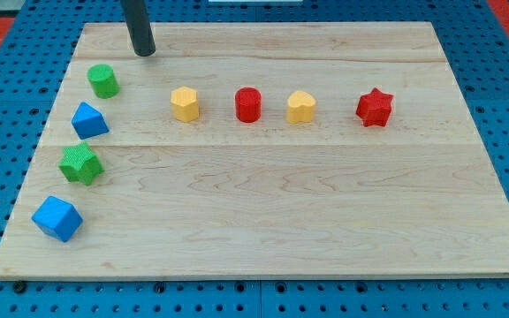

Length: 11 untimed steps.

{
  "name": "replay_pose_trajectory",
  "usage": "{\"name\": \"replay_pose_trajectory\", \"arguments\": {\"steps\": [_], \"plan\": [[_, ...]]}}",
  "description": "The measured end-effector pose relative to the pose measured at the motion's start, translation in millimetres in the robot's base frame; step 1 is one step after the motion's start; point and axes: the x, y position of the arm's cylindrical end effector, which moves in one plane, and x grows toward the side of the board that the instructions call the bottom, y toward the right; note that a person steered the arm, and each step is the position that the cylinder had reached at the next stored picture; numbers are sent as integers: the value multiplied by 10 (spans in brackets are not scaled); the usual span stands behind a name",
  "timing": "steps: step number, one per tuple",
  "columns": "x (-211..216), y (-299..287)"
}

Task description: Push the yellow hexagon to the bottom left side of the red circle

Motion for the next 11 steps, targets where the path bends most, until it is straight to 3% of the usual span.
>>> {"name": "replay_pose_trajectory", "arguments": {"steps": [8,9,10,11], "plan": [[3,227],[86,403],[104,93],[450,345]]}}
